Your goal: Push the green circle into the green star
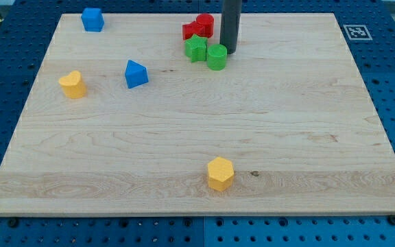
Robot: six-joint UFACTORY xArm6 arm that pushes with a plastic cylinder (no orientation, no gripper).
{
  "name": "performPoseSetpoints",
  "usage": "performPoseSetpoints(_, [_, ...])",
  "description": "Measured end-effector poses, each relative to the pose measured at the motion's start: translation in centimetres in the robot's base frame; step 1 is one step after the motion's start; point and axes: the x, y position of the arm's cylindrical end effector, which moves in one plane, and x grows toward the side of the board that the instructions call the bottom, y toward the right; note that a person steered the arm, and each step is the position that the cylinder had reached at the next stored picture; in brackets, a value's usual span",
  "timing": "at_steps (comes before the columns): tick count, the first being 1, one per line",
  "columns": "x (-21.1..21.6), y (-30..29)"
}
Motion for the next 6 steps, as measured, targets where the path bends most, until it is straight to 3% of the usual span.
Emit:
performPoseSetpoints(1, [3.6, -0.3])
performPoseSetpoints(4, [7.5, -0.2])
performPoseSetpoints(5, [8.4, -1.8])
performPoseSetpoints(6, [6.0, -1.9])
